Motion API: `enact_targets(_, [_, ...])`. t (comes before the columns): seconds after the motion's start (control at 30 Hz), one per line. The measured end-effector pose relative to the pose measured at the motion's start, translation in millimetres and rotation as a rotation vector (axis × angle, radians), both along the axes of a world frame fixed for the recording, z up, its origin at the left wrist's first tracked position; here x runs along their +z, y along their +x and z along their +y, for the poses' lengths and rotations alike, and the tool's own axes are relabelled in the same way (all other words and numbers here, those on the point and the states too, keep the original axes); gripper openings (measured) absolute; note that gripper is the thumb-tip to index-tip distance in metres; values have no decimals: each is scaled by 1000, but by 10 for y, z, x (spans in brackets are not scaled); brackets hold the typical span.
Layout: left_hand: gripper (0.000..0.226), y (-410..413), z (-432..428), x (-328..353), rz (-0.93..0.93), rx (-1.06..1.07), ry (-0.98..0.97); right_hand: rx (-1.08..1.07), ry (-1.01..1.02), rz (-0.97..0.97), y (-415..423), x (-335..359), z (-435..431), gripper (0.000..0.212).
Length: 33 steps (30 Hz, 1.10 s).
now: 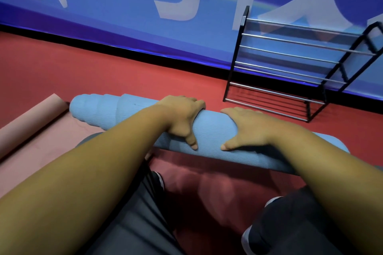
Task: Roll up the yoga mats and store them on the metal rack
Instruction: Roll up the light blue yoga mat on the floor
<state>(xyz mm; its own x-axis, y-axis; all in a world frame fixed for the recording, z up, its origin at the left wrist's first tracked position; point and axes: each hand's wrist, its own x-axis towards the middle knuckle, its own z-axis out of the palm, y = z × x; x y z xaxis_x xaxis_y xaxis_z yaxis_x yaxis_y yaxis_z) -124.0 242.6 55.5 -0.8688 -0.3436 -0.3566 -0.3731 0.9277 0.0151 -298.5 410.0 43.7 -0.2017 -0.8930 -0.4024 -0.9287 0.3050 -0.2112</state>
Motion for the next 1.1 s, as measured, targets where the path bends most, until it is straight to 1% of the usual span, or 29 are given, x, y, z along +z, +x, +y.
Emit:
enact_targets(0.13, [98,18,-144,64,14,96,118,58,-91,260,185,-72,94,151])
enact_targets(0.23, [96,35,-227,103,40,179,235,60,-198,424,365,-155,172,162])
enact_targets(0.33, [91,30,-269,112,61,221,339,30,-292,478,399,-206,177,159])
enact_targets(0.43, [88,5,-256,101,46,232,383,10,-292,493,342,-175,129,149])
enact_targets(0.5, [89,-9,-244,90,35,231,395,4,-279,490,322,-145,96,138])
enact_targets(0.6, [93,-28,-222,84,25,205,386,-11,-235,445,289,-100,50,126])
enact_targets(0.7, [94,-49,-170,72,0,155,316,-45,-172,327,236,-32,0,125])
enact_targets(0.8, [113,-62,-75,45,-1,46,44,-115,-129,168,155,62,-61,122])
enact_targets(0.87, [127,-57,-1,23,17,-28,-113,-127,-112,64,56,112,-116,107])
enact_targets(0.93, [134,-57,63,-6,38,-99,-229,-144,-82,-44,-69,143,-138,89])
enact_targets(0.97, [134,-63,87,-23,56,-125,-278,-160,-68,-98,-118,158,-133,85])
enact_targets(1.03, [126,-70,124,-57,90,-142,-327,-177,-39,-183,-174,176,-108,80])
enact_targets(1.1, [115,-68,152,-91,105,-118,-293,-159,-4,-227,-175,174,-93,77])
